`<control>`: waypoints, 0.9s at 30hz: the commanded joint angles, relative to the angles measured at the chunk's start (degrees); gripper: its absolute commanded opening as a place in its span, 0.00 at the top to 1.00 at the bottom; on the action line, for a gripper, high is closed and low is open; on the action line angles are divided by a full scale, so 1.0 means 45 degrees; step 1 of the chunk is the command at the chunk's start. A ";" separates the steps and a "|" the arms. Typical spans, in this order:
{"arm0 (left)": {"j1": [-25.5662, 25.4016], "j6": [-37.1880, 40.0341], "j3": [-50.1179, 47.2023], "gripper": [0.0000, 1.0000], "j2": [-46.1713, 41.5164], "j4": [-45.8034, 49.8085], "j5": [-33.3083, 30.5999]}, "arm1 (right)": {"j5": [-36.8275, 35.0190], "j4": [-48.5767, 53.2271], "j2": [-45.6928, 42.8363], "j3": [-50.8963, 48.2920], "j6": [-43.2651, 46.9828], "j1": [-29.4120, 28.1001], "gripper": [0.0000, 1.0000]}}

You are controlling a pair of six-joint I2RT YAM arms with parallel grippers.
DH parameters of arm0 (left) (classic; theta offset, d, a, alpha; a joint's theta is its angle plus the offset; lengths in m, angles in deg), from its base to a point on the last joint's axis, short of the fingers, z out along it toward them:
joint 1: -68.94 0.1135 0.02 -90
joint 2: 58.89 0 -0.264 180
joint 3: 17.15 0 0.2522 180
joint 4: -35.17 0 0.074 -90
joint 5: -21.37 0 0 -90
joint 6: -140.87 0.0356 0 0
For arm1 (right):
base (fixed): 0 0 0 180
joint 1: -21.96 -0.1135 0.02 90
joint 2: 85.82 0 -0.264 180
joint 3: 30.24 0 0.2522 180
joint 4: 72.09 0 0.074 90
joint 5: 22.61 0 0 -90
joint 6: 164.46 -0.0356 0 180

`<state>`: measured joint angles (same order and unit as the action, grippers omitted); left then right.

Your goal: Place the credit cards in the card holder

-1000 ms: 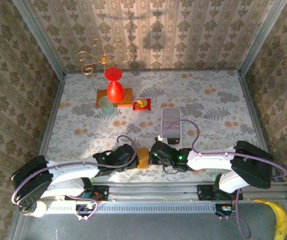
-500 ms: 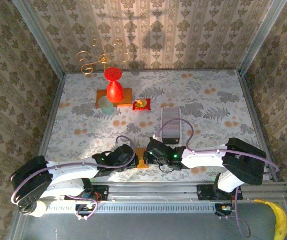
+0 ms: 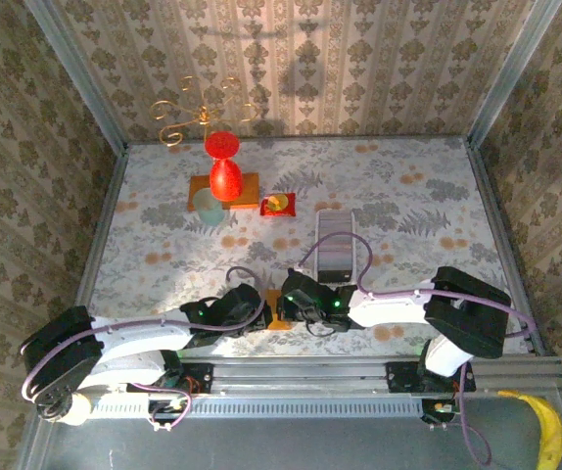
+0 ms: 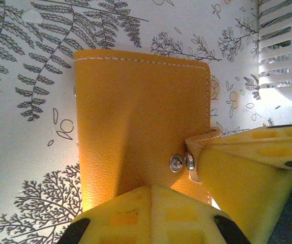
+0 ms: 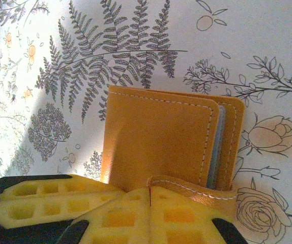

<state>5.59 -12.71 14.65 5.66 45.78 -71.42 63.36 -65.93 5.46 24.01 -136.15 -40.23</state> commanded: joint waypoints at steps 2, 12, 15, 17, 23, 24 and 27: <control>-0.0112 -0.0439 -0.0534 1.00 0.0071 0.0486 0.0093 | 0.0458 0.0397 0.0654 0.0216 0.0072 -0.0068 1.00; 0.0195 -0.0697 -0.0670 1.00 -0.0694 0.0700 0.0252 | 0.0467 0.1771 0.1308 0.0517 0.0286 -0.0258 1.00; 0.0450 -0.0786 -0.0640 1.00 -0.1169 0.1408 0.0159 | 0.0224 0.2708 0.1571 0.0770 0.0413 -0.0354 1.00; 0.0594 -0.0740 -0.0604 1.00 -0.1556 0.1999 -0.0022 | -0.0080 0.3518 0.1751 0.1010 0.0471 -0.0422 1.00; 0.1351 -0.0678 -0.0628 1.00 -0.2920 0.3754 -0.0381 | -0.1018 0.5962 0.2788 0.2018 0.0721 -0.0749 1.00; 0.1497 -0.0678 -0.0650 1.00 -0.3207 0.4000 -0.0429 | -0.1041 0.6096 0.2973 0.2121 0.0708 -0.0782 1.00; 0.1842 -0.0652 -0.0660 1.00 -0.4084 0.4956 -0.0756 | -0.1223 0.6537 0.3330 0.2392 0.0634 -0.0885 1.00</control>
<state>12.78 -14.98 12.42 -9.99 61.03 -72.51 58.92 -50.91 13.79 37.36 -133.96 -43.49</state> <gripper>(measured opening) 0.046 0.039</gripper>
